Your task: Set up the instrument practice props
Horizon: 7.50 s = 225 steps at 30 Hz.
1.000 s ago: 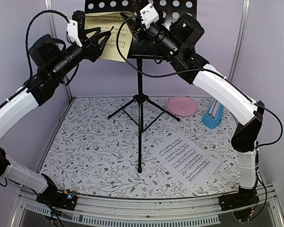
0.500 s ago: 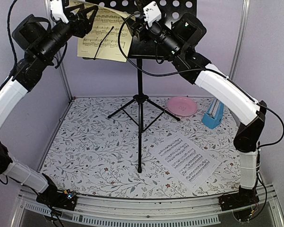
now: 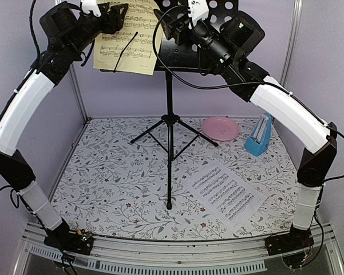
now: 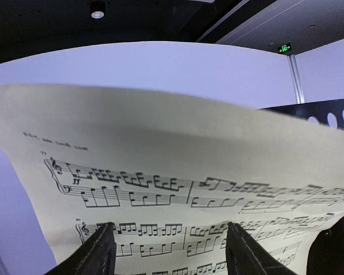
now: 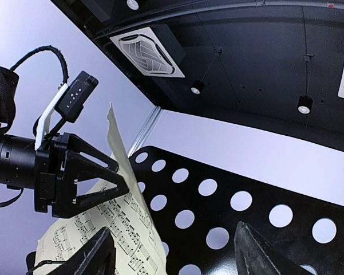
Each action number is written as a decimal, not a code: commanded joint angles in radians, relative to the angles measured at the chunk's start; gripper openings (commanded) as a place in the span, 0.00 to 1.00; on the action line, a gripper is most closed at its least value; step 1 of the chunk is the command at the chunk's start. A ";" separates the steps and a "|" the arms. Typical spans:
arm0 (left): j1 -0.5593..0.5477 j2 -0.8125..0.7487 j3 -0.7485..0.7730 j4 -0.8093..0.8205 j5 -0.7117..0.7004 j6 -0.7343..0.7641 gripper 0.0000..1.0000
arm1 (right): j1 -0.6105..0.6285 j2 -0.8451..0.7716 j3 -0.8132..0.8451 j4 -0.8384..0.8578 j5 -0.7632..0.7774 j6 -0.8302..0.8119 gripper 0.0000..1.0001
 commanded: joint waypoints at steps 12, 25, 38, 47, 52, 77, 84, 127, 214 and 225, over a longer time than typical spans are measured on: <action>0.057 -0.114 -0.091 -0.128 -0.017 -0.060 0.71 | 0.011 -0.079 -0.050 -0.036 0.047 0.069 0.73; 0.151 -0.084 -0.029 -0.162 0.115 -0.089 0.83 | 0.010 -0.068 -0.055 -0.049 0.040 0.117 0.72; 0.258 -0.055 -0.023 -0.086 0.431 -0.129 0.87 | 0.011 -0.194 -0.175 -0.150 0.086 0.188 0.67; 0.320 -0.013 0.011 -0.021 0.543 -0.141 0.90 | 0.011 -0.275 -0.228 -0.295 0.005 0.225 0.51; 0.352 -0.007 0.013 0.010 0.572 -0.166 0.88 | 0.011 -0.267 -0.228 -0.319 -0.041 0.262 0.41; 0.361 0.020 0.015 0.137 0.644 -0.254 0.13 | 0.012 -0.184 -0.193 -0.289 -0.121 0.361 0.34; 0.361 -0.018 -0.067 0.171 0.580 -0.252 0.00 | 0.012 -0.185 -0.194 -0.285 -0.114 0.357 0.34; 0.353 -0.234 -0.309 0.128 0.258 -0.298 0.74 | 0.012 -0.323 -0.294 -0.385 -0.119 0.420 0.75; 0.231 -0.679 -0.914 -0.170 0.310 -0.326 0.86 | 0.042 -0.720 -0.872 -0.723 -0.316 0.681 0.67; -0.045 -0.798 -1.265 -0.136 0.311 -0.329 0.85 | -0.083 -0.889 -1.408 -0.692 -0.244 1.098 0.63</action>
